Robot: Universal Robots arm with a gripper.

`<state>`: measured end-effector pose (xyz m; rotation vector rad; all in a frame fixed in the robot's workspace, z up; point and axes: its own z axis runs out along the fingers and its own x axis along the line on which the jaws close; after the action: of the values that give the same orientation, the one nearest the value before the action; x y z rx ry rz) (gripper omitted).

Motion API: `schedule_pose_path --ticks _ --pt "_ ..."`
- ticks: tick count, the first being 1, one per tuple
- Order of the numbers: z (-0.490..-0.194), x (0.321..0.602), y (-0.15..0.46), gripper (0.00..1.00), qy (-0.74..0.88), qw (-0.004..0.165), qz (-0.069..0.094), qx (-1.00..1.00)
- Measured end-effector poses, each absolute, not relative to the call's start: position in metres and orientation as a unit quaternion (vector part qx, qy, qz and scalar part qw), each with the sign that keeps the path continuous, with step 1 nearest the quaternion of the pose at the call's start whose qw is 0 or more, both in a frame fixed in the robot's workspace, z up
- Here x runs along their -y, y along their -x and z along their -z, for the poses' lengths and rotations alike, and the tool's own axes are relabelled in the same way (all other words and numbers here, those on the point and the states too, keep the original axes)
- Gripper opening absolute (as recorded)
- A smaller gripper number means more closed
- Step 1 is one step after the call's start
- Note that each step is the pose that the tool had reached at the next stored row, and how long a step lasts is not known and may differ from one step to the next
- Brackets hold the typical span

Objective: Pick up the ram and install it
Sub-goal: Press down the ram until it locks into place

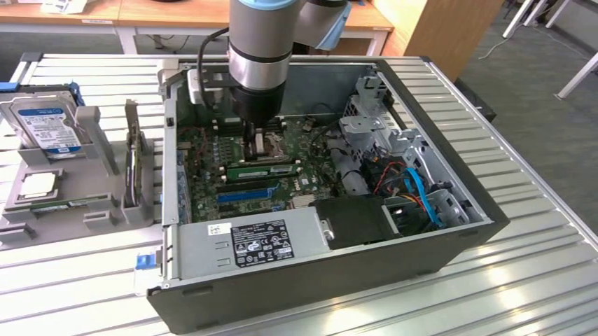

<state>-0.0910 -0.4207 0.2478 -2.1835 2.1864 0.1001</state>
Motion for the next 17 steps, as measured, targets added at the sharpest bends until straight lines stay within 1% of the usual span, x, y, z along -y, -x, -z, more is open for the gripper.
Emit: schedule_pose_path --ticks 17 --pt "-0.2477 0.4221 0.0931 0.10 0.706 0.025 -0.032 -0.707"
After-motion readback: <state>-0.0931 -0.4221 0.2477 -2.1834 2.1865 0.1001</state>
